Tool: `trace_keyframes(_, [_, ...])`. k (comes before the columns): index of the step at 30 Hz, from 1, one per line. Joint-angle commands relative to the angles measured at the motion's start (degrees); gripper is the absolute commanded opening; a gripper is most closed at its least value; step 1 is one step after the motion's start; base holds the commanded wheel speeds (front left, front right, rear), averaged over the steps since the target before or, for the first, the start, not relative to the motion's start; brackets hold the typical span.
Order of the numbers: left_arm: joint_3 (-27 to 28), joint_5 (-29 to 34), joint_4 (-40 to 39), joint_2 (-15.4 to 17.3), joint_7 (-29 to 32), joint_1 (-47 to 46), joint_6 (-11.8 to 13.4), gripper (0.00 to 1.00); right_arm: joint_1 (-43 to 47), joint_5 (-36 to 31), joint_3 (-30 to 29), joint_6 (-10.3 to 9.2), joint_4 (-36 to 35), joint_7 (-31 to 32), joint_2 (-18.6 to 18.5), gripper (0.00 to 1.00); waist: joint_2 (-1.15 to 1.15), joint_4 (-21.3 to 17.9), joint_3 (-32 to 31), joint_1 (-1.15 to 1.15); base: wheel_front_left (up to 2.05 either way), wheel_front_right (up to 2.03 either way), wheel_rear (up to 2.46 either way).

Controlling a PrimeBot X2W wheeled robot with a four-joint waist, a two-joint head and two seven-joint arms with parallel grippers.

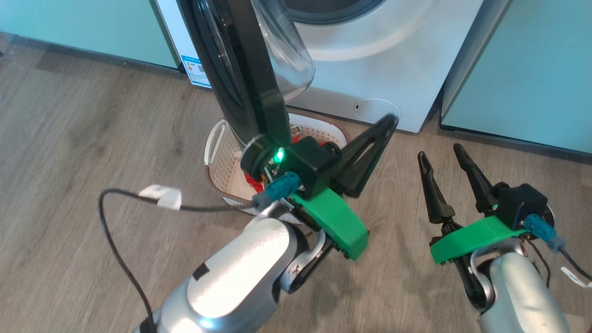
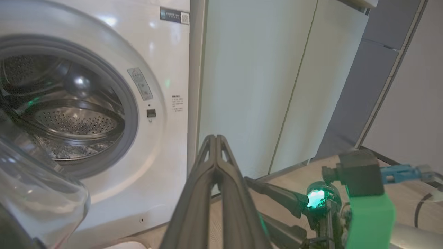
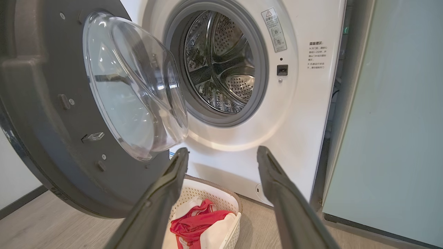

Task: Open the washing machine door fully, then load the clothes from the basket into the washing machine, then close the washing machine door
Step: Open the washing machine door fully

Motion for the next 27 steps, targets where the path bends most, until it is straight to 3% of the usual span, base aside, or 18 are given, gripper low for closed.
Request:
trace_keyframes(1, [1.31, -1.83, -0.39, 0.26, 0.47, -1.25, 0.42, 0.00, -1.82, -0.51, 1.44, 0.00, -1.47, -0.53, 0.32, 1.00, 0.00, 0.00, 0.11, 0.00, 0.00, 0.00, 0.00])
trace_keyframes(13, [2.19, -6.79, 10.78, 0.67, 1.82, 0.17, 4.45, 0.00, -1.95, -0.39, 0.85, 0.00, -0.99, -0.53, 0.31, 1.00, 0.00, 0.24, 0.09, 0.00, 0.00, 0.00, 0.00])
trace_keyframes(27, [5.97, -7.96, 13.75, 4.11, -0.87, 0.71, 5.71, 0.00, -2.22, -0.13, 0.85, 0.00, -0.71, -0.53, 0.42, 1.00, 0.00, 0.49, 0.60, 0.00, 0.00, 0.00, 0.00])
